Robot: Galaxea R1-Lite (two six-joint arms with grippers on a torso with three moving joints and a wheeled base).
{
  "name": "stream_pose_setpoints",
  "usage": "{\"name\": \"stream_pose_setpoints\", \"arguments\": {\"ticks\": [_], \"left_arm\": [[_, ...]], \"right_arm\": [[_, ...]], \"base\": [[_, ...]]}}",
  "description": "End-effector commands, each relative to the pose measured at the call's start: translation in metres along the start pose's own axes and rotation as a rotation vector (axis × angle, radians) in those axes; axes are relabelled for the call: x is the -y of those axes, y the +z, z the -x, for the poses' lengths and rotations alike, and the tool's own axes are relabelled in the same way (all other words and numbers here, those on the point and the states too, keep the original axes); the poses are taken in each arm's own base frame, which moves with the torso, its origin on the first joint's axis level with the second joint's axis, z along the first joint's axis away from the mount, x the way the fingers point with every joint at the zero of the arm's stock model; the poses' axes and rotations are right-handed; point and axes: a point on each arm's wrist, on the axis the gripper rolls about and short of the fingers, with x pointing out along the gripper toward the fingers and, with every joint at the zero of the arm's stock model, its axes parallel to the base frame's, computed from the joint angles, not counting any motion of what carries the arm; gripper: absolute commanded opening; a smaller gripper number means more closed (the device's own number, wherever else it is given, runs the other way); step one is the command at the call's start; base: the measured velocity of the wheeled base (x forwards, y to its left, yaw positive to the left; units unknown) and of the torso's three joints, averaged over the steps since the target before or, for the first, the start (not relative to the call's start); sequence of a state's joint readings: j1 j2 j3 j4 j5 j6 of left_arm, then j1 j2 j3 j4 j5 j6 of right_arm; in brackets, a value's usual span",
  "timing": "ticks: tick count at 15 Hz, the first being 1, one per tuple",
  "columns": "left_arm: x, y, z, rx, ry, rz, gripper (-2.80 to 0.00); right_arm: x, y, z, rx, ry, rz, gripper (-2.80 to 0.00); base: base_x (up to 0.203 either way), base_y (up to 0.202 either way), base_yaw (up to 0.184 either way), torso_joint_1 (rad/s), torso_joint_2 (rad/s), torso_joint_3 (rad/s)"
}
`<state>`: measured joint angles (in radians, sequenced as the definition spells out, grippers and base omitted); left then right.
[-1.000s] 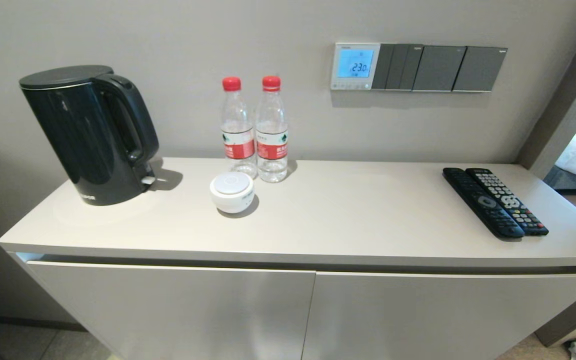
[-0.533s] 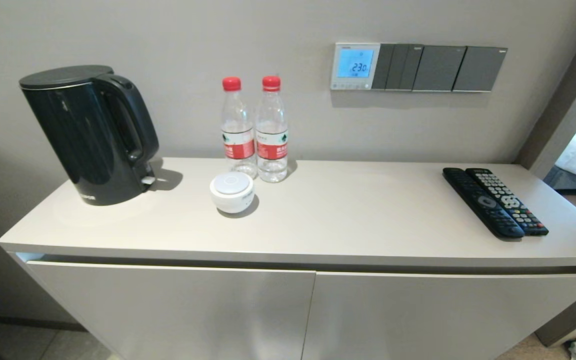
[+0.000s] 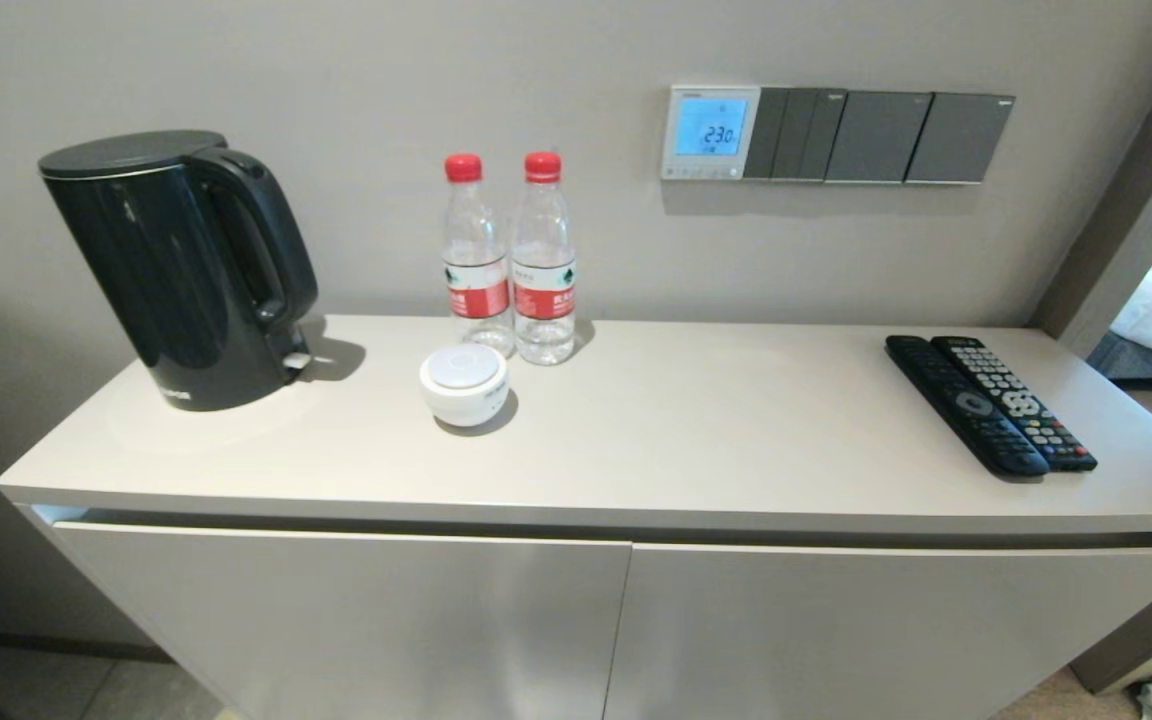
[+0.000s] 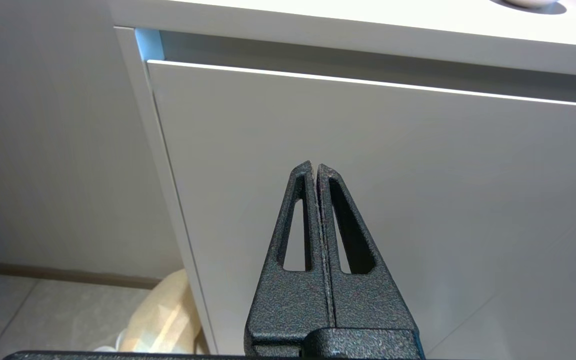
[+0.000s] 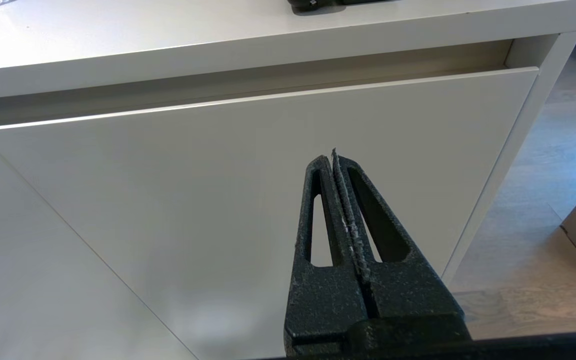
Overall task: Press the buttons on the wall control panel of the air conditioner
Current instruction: Turn off the central air conditioner
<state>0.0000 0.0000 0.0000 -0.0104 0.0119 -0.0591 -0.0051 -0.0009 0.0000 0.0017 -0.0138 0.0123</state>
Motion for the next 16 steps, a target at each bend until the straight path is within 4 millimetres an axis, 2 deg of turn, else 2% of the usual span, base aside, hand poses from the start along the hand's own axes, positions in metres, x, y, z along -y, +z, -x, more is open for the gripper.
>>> {"name": "stream_pose_setpoints", "arguments": {"ticks": [1, 16], "left_arm": [[0.0000, 0.0000, 0.0000, 0.000, 0.000, 0.001, -2.80], [0.0000, 0.0000, 0.0000, 0.000, 0.000, 0.001, -2.80]], "right_arm": [[0.0000, -0.0005, 0.0000, 0.001, 0.001, 0.000, -2.80], [-0.0001, 0.0017, 0.0009, 0.018, 0.006, 0.014, -2.80]], "base": [[0.000, 0.000, 0.000, 0.000, 0.00, 0.000], [0.000, 0.000, 0.000, 0.000, 0.00, 0.000]]}}
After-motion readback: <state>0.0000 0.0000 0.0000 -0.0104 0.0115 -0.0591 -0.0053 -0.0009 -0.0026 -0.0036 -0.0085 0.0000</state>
